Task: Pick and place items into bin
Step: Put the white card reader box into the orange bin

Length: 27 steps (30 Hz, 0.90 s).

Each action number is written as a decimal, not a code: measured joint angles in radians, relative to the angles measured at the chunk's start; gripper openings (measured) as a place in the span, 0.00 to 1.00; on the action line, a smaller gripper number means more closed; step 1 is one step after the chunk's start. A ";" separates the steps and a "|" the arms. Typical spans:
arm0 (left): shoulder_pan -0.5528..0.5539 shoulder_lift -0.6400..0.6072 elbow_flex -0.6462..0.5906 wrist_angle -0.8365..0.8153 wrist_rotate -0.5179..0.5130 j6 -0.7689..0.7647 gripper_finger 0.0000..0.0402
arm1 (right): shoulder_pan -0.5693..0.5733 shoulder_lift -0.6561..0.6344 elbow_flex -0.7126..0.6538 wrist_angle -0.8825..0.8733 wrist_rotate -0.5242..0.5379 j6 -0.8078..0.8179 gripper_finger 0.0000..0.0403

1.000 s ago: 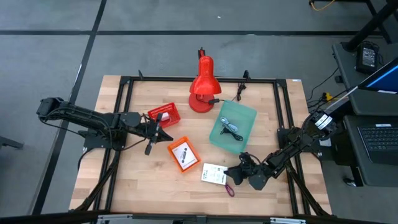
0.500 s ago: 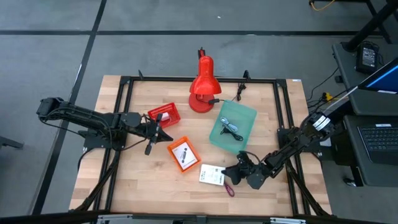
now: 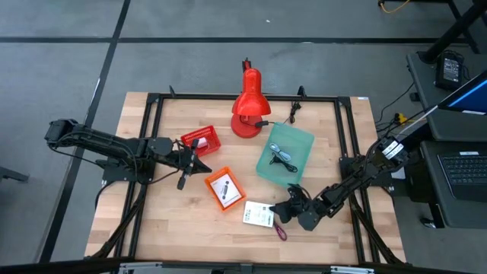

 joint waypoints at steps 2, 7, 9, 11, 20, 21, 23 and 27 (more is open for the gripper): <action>0.000 0.000 0.000 0.000 0.000 0.000 0.01 | -0.003 -0.001 0.000 -0.002 -0.020 0.002 0.50; 0.000 0.000 0.000 -0.001 0.000 0.000 0.01 | -0.003 0.005 0.000 -0.006 -0.021 0.013 0.50; 0.000 0.000 0.000 -0.005 0.000 0.000 0.01 | -0.003 0.005 0.000 -0.006 -0.022 0.016 0.50; 0.000 0.000 0.000 -0.005 0.000 0.000 0.01 | -0.003 0.005 0.000 -0.008 -0.024 0.019 0.50; 0.000 0.000 0.000 -0.005 0.000 0.000 0.01 | -0.024 0.012 0.067 -0.152 -0.105 0.038 0.50; 0.000 0.000 0.000 -0.005 0.000 0.000 0.01 | -0.022 0.014 0.084 -0.187 -0.098 0.048 0.50; 0.000 0.000 0.000 -0.005 0.000 0.000 0.01 | -0.022 0.015 0.109 -0.232 -0.098 0.049 0.50; 0.000 0.000 0.000 -0.005 0.000 0.000 0.01 | -0.022 0.015 0.118 -0.227 -0.097 0.021 0.50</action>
